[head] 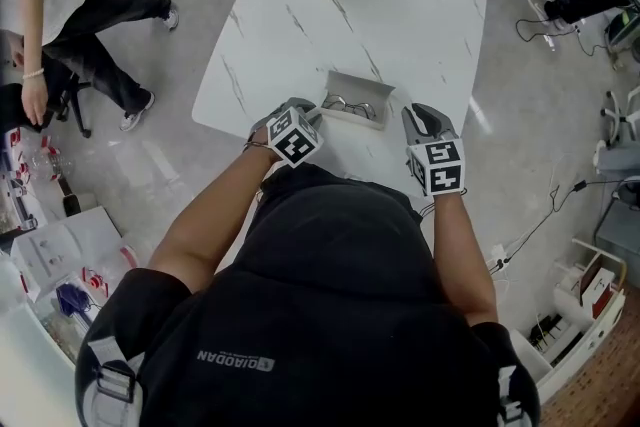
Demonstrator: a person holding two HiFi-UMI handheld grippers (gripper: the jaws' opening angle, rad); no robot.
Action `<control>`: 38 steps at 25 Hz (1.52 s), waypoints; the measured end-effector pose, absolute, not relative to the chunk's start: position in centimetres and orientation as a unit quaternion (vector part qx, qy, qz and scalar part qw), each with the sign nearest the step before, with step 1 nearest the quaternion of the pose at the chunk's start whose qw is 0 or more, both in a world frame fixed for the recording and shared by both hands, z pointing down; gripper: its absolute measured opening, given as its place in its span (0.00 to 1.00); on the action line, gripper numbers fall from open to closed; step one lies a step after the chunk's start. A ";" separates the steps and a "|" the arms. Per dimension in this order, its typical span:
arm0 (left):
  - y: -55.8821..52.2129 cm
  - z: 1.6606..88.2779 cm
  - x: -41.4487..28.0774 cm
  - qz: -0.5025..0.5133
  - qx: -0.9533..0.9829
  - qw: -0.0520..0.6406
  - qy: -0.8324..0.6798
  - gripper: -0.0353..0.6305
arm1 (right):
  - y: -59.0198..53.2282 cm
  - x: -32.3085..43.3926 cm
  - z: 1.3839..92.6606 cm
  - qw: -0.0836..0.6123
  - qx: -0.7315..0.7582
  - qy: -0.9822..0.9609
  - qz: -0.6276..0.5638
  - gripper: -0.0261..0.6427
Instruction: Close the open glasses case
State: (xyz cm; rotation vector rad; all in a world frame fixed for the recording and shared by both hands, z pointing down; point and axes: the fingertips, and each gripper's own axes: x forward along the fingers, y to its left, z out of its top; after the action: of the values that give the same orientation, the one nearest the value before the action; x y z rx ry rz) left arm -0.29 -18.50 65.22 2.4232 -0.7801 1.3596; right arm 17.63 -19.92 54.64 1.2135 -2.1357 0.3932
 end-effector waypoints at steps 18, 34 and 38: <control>-18.6 66.7 0.2 0.488 0.828 0.122 -0.248 0.18 | -19.6 18.2 55.4 0.335 0.457 -0.808 0.159 0.14; -18.6 66.9 0.4 0.494 0.830 0.116 -0.232 0.18 | -22.6 18.2 57.1 0.369 0.440 -0.805 0.146 0.14; -18.6 67.0 0.5 0.491 0.830 0.121 -0.233 0.17 | -23.6 17.9 57.5 0.381 0.431 -0.807 0.138 0.14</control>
State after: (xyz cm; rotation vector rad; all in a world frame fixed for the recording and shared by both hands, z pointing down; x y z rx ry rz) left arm 0.45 -18.62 66.96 2.4257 -0.6802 1.4353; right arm 17.93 -23.61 57.52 1.0992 -2.0587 0.3516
